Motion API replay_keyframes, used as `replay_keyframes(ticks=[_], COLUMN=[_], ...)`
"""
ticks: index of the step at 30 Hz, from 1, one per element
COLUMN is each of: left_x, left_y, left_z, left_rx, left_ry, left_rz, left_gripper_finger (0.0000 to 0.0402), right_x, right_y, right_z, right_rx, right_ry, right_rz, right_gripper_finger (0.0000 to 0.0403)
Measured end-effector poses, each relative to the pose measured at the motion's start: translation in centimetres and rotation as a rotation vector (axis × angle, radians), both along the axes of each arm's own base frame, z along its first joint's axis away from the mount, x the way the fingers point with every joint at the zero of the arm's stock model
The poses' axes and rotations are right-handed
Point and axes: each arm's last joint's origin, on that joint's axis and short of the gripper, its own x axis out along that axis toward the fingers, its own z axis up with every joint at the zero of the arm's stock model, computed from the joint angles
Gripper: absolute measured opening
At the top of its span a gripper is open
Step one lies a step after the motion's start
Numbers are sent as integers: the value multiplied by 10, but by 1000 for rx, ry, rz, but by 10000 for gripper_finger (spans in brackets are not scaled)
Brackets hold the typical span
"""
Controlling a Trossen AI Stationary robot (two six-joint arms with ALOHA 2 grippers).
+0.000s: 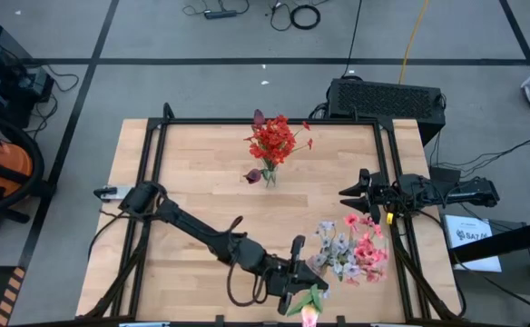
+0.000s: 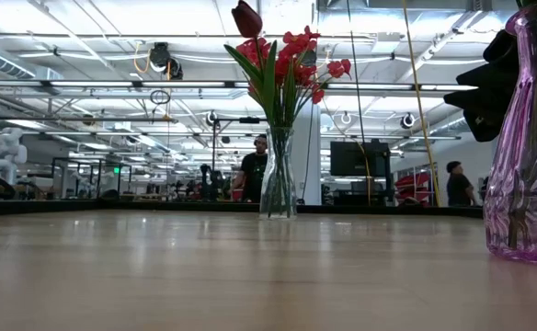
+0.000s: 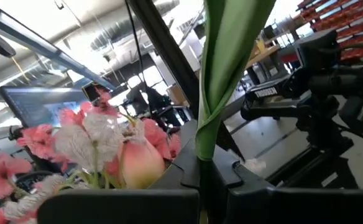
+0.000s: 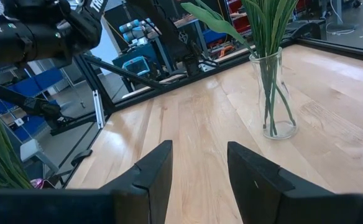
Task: Sort flowers into vase by color
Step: Put the pink flower into the purple vase
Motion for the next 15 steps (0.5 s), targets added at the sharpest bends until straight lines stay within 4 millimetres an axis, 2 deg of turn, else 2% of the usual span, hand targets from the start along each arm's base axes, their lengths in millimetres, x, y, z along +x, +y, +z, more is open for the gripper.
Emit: replay_keyframes(ticks=[15], left_x=[-1], left_y=[1], left_z=[2], left_rx=[-30], left_ry=[-8], left_rz=[-27], left_gripper_finger=[0], right_x=[0], right_y=[0], right_z=[0], right_rx=[0], right_ry=[0], right_rz=[0], right_gripper_finger=[144])
